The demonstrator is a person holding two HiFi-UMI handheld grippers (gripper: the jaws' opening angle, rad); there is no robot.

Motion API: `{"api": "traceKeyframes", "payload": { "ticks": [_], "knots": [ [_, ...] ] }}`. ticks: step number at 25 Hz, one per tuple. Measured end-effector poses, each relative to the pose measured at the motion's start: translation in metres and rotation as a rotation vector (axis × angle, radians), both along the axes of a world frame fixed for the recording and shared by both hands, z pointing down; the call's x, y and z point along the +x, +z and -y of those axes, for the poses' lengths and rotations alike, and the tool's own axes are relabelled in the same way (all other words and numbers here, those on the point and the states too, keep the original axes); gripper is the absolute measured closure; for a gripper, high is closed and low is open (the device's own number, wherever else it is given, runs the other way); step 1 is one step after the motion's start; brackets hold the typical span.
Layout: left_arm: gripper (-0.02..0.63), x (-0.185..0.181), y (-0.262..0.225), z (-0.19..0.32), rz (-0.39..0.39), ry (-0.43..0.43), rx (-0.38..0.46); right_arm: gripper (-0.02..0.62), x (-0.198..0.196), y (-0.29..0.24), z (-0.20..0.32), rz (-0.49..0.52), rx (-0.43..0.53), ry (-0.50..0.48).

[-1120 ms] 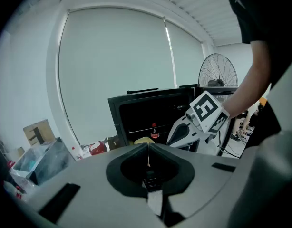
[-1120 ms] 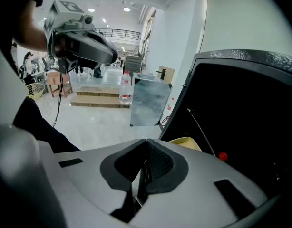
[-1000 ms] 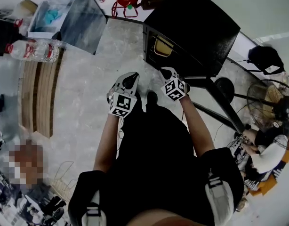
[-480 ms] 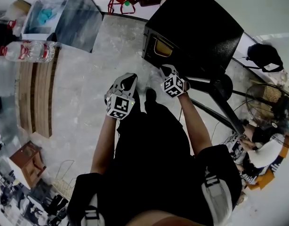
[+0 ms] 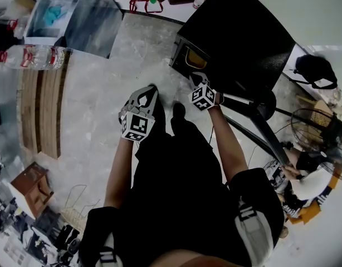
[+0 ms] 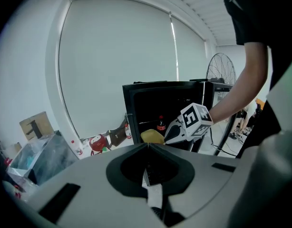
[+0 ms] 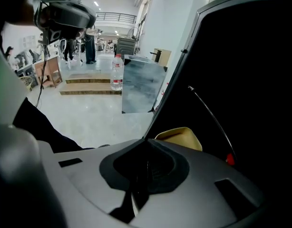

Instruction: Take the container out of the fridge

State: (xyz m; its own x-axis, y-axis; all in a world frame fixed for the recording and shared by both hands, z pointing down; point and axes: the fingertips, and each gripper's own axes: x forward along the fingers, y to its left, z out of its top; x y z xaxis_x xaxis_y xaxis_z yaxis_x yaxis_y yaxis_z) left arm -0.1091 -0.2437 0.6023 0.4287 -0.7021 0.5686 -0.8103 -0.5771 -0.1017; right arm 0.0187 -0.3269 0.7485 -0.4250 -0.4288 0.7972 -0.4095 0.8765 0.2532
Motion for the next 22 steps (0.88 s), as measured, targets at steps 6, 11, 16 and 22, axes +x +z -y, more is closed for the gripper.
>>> {"api": "traceKeyframes", "payload": {
  "ticks": [6, 11, 16, 22],
  "knots": [
    [0.584, -0.005, 0.007, 0.004, -0.001, 0.004, -0.021, 0.574, 0.0, 0.013, 0.013, -0.028, -0.011, 0.008],
    [0.584, -0.01, 0.012, 0.012, 0.005, 0.013, -0.027, 0.566, 0.005, 0.027, 0.023, -0.045, -0.024, 0.033],
    [0.584, -0.012, 0.016, 0.013, 0.007, 0.02, -0.039, 0.555, 0.008, 0.039, 0.032, -0.07, -0.028, 0.04],
    [0.584, -0.013, 0.024, 0.013, 0.006, 0.027, -0.057, 0.554, 0.011, 0.053, 0.04, -0.112, -0.039, 0.034]
  ]
}}
